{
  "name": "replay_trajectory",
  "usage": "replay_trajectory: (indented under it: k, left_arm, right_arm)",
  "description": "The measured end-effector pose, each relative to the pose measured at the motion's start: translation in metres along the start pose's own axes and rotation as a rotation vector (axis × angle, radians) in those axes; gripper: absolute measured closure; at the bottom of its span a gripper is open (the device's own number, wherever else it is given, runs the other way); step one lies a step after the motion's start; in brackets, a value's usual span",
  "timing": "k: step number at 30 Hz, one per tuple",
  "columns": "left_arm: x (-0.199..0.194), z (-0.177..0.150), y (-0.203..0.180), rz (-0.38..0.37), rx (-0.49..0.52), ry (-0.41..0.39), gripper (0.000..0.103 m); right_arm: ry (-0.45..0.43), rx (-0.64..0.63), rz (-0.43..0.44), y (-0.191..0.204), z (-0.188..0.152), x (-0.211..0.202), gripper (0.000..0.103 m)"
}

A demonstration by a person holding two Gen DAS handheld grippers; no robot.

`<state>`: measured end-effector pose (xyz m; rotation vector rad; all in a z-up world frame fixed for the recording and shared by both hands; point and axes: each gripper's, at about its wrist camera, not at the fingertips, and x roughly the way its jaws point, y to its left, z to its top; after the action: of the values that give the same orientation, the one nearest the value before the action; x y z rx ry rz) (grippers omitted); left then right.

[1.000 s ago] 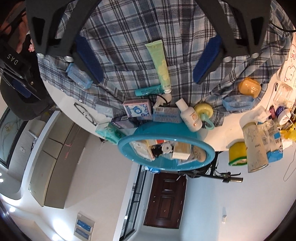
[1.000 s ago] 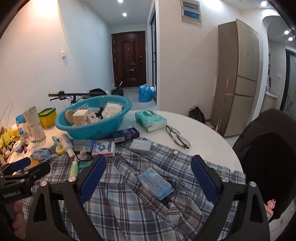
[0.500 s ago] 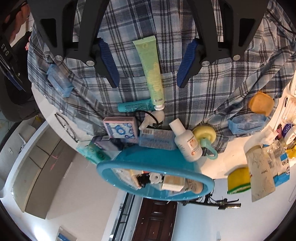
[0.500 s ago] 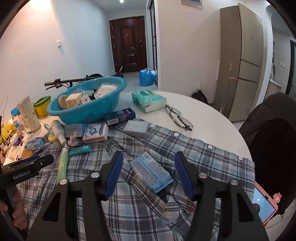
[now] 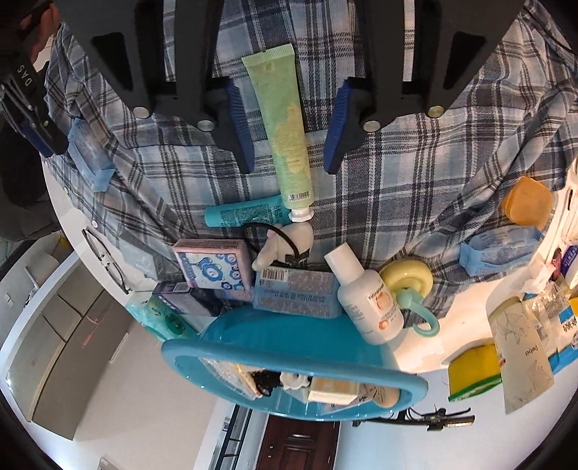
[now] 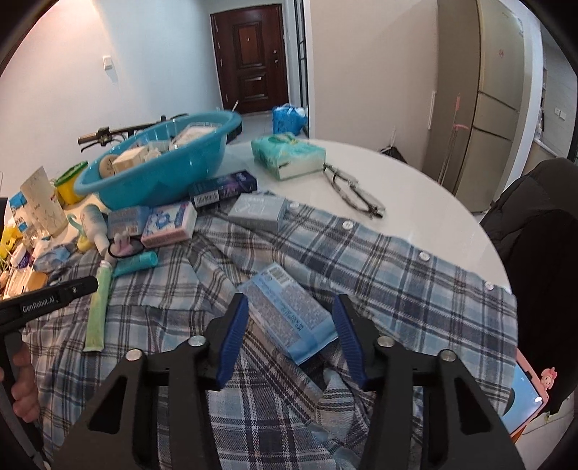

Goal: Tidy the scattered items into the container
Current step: 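Lower the left tool onto the pale green tube while the right tool approaches the blue packet, then close the left tool on the green tube while the right tool closes on the blue packet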

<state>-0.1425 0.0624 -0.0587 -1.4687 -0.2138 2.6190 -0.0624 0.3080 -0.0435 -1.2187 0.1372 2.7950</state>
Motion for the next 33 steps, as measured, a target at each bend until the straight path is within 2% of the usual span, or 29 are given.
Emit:
replay_trajectory:
  k: [9, 12, 13, 14, 15, 22, 28, 29, 30, 32, 33]
  left_arm:
    - [0.026, 0.005, 0.001, -0.002, -0.013, 0.061, 0.065]
    - [0.029, 0.009, -0.002, 0.012, -0.002, 0.052, 0.065]
    - [0.030, 0.010, -0.003, 0.015, 0.000, 0.051, 0.066]
    - [0.031, 0.011, -0.003, 0.024, 0.005, 0.047, 0.077]
    - [0.032, 0.011, -0.004, 0.019, 0.008, 0.051, 0.079]
    - [0.017, 0.010, -0.002, 0.012, 0.044, 0.043, 0.080]
    - [-0.001, 0.000, 0.001, -0.056, 0.067, 0.071, 0.080]
    - [-0.005, -0.002, 0.002, -0.057, 0.065, 0.068, 0.080]
    - [-0.008, -0.004, 0.005, -0.053, 0.064, 0.061, 0.080]
    - [-0.013, -0.006, 0.006, -0.049, 0.064, 0.045, 0.079]
    - [-0.016, -0.007, 0.007, -0.053, 0.066, 0.038, 0.079]
  right_arm:
    - [0.054, -0.018, -0.006, 0.000, -0.005, 0.021, 0.060]
    - [0.057, -0.017, -0.002, -0.002, -0.004, 0.022, 0.057]
    - [0.056, -0.017, 0.000, -0.003, -0.003, 0.022, 0.056]
    - [0.058, -0.019, 0.003, -0.003, -0.002, 0.023, 0.050]
    - [0.060, -0.022, 0.004, -0.003, -0.001, 0.024, 0.046]
    - [0.090, -0.066, -0.019, -0.001, -0.002, 0.036, 0.041]
    - [0.111, -0.075, -0.017, 0.000, -0.002, 0.044, 0.038]
    - [0.109, -0.072, -0.018, 0.000, -0.001, 0.043, 0.045]
    - [0.105, -0.068, -0.018, 0.001, -0.001, 0.040, 0.056]
    - [0.104, -0.064, 0.006, 0.002, 0.000, 0.034, 0.067]
    - [0.104, -0.065, 0.015, 0.003, 0.001, 0.031, 0.069]
